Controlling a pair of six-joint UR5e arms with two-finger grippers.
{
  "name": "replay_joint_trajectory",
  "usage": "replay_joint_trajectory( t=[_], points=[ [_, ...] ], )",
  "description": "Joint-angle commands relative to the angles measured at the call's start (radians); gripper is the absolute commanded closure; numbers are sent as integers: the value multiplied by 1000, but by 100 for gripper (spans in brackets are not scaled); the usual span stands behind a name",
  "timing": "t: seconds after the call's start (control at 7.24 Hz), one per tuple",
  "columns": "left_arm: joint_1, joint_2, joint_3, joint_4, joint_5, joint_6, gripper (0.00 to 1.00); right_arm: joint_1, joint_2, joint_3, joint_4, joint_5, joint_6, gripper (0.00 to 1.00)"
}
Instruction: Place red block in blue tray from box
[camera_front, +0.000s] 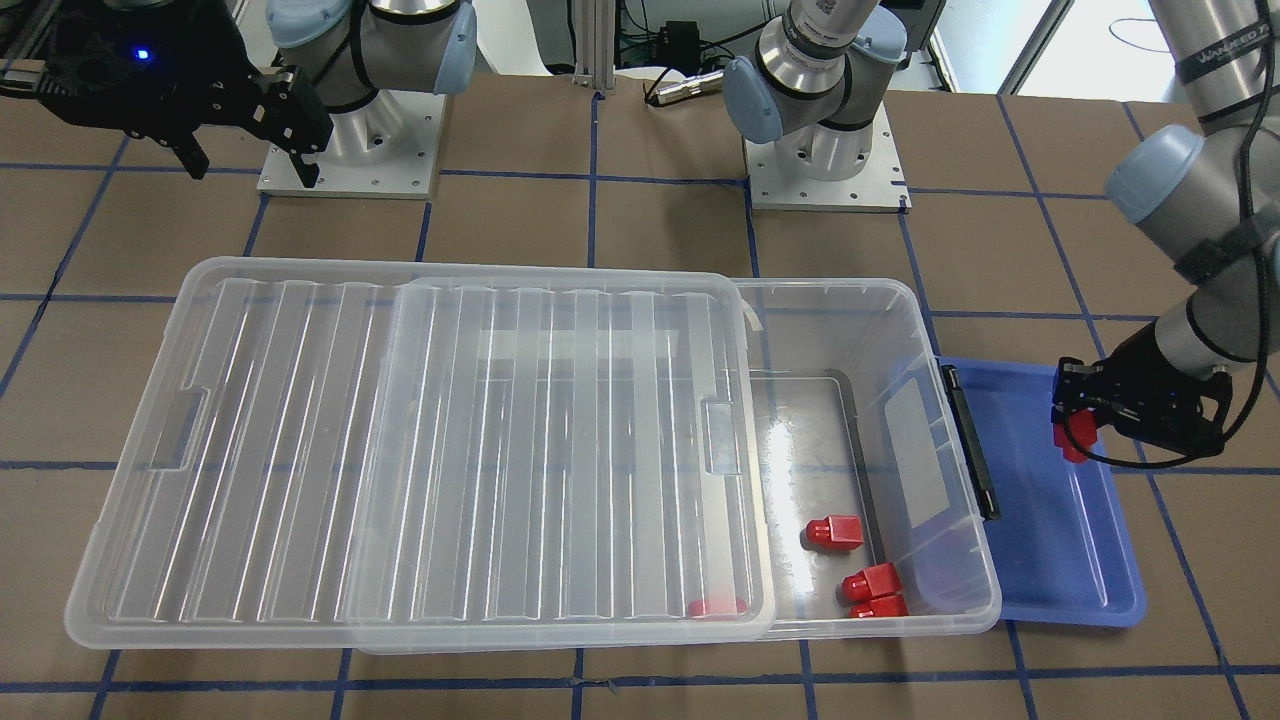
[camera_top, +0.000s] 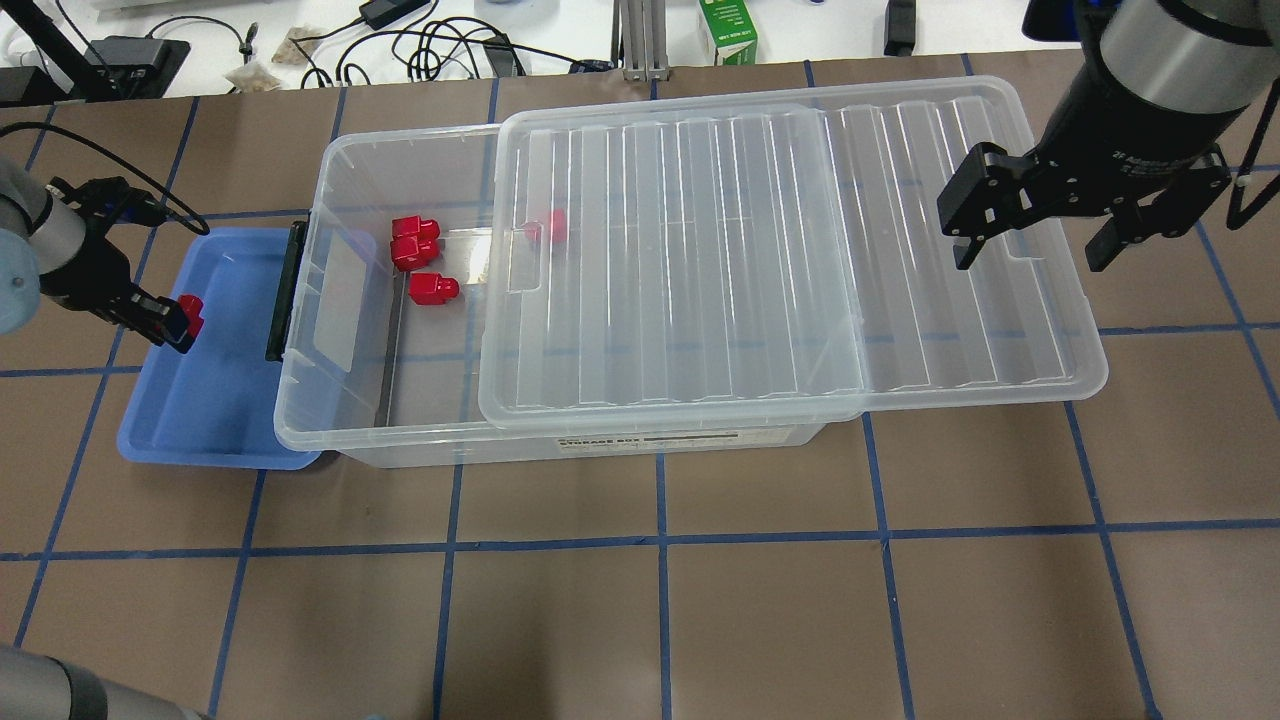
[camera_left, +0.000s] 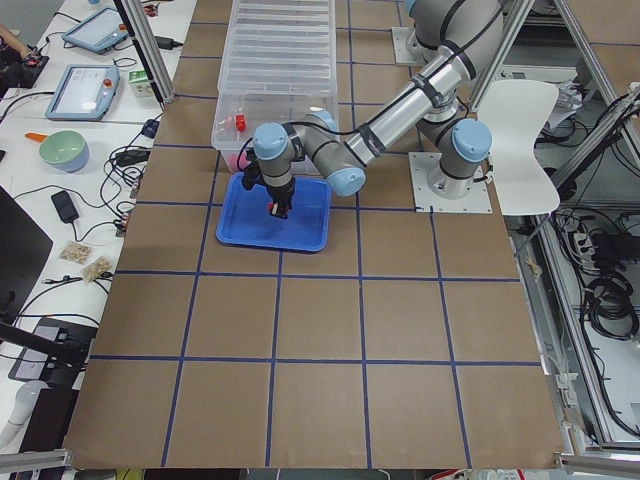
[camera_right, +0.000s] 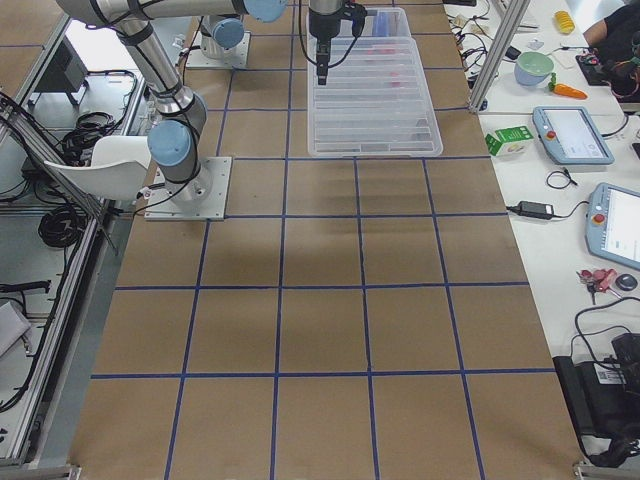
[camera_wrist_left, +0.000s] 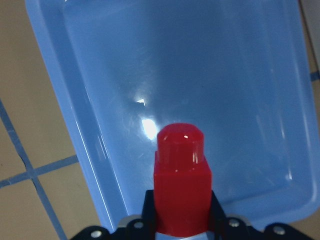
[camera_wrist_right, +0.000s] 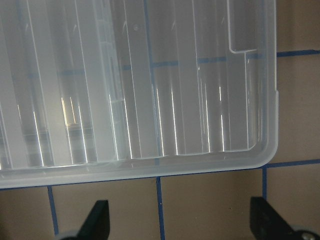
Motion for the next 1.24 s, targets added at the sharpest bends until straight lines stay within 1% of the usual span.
replay_joint_trajectory(
  t=[0.0,0.14,0.28,0.55,0.83,0.97,1.1],
  points=[
    [3,-68,-5,53,-4,-1,92,-7,6,0,-3,-4,-4,0],
    [2,-78,-3,70,-4,-3,38,-8,7,0,-3,-4,-3,0],
    [2,-75,-3,68,-6,-3,0,-15,12,0,-3,-3,-13,0],
    [-23,-14,17,33,11,-20,0,-66,30,2,-2,0,-18,0],
    [-37,84,105,-170,11,-24,0,-105,57,2,-2,-4,-15,0],
    [-84,135,173,-294,16,-79,0,-134,78,2,-3,-7,-11,0],
    [-139,166,231,-398,17,-162,0,-183,99,2,-3,-56,-18,0]
  ],
)
